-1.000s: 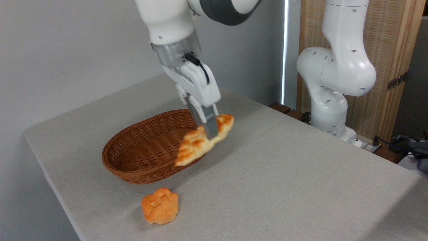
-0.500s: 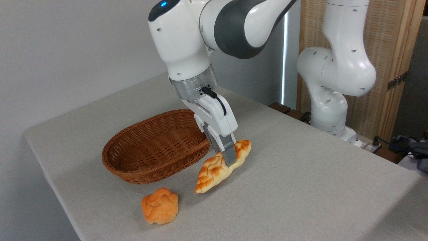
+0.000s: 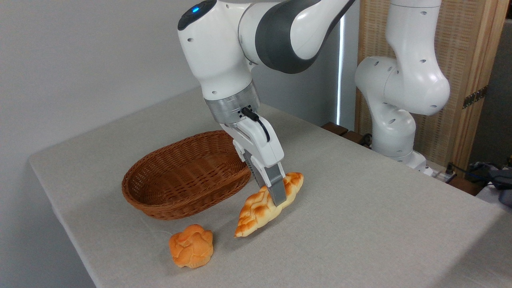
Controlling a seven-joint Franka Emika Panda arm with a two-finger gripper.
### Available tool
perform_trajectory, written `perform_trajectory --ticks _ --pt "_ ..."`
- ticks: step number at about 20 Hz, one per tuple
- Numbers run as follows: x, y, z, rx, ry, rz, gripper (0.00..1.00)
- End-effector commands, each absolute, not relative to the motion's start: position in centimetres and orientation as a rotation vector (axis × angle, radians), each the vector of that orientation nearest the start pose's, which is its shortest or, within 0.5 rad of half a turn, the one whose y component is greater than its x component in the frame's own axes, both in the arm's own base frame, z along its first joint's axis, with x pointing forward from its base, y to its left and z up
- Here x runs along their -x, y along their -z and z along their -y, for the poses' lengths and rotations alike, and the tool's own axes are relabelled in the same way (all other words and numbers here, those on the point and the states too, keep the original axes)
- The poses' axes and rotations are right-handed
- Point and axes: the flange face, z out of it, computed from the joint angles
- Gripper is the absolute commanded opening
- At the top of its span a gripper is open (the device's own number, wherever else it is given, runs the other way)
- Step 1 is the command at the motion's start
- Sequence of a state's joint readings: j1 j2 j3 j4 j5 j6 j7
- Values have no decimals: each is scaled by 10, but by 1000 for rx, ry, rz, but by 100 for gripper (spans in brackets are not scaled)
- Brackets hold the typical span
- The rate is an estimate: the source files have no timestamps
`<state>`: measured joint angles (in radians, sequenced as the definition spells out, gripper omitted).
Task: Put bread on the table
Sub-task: 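Lower the held bread onto the table beside the orange bun, then open the gripper to release the braided bread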
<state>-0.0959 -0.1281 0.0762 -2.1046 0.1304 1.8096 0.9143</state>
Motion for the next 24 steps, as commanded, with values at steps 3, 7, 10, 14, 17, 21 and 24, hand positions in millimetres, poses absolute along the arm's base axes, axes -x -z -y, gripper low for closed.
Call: perform_trajectory --ticks 3,7,10,14,17,21,24 --pt "-498 -464 -8 2707 -284 -1469 99" --pt "-498 -464 -7 2704 -284 -1473 100" --pt "-499 -466 -7 2706 -271 -1471 100" --pt "-500 -469 -1 2695 -262 -1483 100" --pt "-500 -469 5 2683 -265 -1501 100" --pt "-500 -469 8 2679 -265 -1507 100" --pt "-501 -478 9 2699 -227 -1496 100"
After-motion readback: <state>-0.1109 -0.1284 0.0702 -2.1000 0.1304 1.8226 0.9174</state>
